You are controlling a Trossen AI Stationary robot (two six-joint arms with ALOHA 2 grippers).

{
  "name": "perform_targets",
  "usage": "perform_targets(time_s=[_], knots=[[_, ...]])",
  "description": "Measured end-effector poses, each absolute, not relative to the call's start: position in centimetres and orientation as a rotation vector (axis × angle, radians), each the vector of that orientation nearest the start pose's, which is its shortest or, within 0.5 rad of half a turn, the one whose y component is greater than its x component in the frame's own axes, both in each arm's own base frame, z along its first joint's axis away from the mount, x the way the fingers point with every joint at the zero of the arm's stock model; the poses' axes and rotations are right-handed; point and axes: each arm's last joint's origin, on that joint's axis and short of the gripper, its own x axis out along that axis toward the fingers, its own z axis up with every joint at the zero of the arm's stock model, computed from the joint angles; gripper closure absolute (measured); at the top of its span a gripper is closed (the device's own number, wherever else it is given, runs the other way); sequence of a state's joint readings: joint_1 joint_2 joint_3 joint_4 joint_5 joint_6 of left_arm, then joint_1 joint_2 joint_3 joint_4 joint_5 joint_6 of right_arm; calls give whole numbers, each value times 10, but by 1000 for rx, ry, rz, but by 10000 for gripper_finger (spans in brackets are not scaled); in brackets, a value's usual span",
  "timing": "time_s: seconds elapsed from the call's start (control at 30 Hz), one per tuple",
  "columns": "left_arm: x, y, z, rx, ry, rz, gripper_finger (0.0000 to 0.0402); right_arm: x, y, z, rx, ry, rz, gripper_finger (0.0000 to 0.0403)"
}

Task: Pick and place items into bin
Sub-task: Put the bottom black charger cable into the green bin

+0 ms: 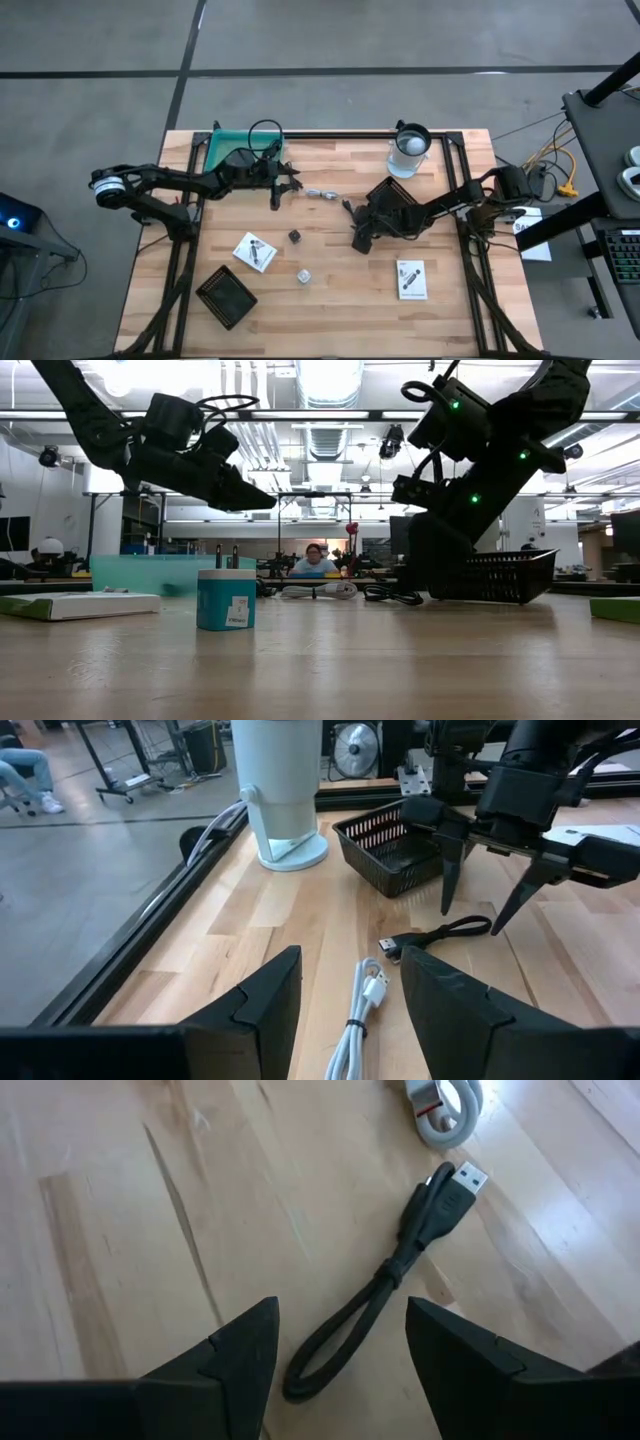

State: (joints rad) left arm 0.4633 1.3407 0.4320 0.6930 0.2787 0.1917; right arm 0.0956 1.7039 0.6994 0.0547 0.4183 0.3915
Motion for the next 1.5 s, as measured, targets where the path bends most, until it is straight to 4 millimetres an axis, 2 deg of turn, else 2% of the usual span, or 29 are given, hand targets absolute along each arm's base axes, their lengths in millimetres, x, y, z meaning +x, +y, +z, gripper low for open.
perform_targets(time_s=[0.3, 0.57, 0.77, 0.9, 1.0, 1.3, 1.5], knots=[[228, 105, 184, 112, 218, 164, 245, 285, 16, 119, 106, 889, -469, 197], [228, 105, 184, 113, 217, 164, 245, 286, 20, 130, 107, 831, -446, 197], [228, 105, 184, 113, 217, 164, 245, 299, 39, 132, 2, 728, -257, 197], [228, 105, 184, 112, 218, 164, 245, 295, 41, 131, -10, 725, -378, 197], [228, 105, 184, 112, 219, 164, 245, 292, 40, 128, 57, 750, -438, 197], [228, 105, 184, 111, 220, 164, 245, 287, 39, 125, 112, 780, -478, 197], [228, 105, 183, 111, 221, 164, 245, 286, 39, 113, 97, 838, -493, 197]])
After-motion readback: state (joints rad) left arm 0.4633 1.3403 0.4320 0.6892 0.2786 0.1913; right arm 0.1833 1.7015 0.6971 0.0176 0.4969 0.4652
